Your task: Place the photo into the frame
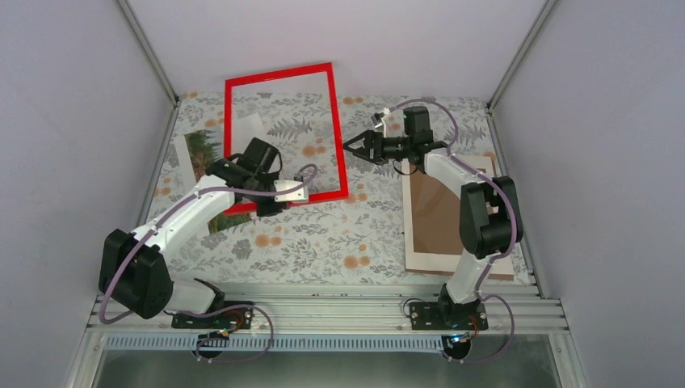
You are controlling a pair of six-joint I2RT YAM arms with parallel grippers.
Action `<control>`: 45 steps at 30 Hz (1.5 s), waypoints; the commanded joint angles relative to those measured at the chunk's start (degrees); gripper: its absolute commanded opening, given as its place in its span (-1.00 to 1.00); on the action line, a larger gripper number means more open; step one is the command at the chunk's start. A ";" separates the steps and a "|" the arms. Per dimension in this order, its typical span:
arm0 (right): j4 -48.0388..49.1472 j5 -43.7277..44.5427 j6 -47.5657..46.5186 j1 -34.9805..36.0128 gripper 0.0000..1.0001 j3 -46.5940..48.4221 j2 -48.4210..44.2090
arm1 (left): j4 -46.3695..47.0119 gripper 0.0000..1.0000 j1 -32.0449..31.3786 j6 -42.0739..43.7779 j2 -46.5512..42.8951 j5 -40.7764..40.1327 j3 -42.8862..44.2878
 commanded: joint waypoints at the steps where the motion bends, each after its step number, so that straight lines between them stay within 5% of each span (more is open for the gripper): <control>1: 1.76 -4.22 0.96 0.47 1.00 1.92 0.32 | 6.72 -0.95 -4.60 -2.64 -3.01 -2.99 1.82; 10: 1.93 -5.37 3.89 0.45 0.89 3.36 1.02 | 11.43 -0.95 -10.98 -5.87 -2.19 -4.48 3.00; 25: -6.76 -5.36 -2.13 -1.38 -0.72 10.49 -1.38 | 22.44 -0.94 -15.06 -8.67 -2.95 -11.96 -0.03; 28: -9.33 -1.07 -5.22 -2.41 -0.91 12.64 -3.13 | 22.63 -0.60 -15.06 -8.85 -3.32 -12.55 0.44; 34: -15.91 9.35 -15.52 -3.83 -0.93 19.73 -6.78 | 21.77 0.66 -14.17 -12.45 -5.34 -12.68 4.06; 36: -18.57 12.67 -20.68 -3.84 -0.93 22.86 -7.61 | 21.22 0.93 -12.42 -14.35 -6.02 -11.82 6.18; 45: -19.28 31.42 -44.48 -2.03 -0.93 25.80 -15.08 | 17.83 1.00 4.67 -28.79 -4.98 -5.36 13.65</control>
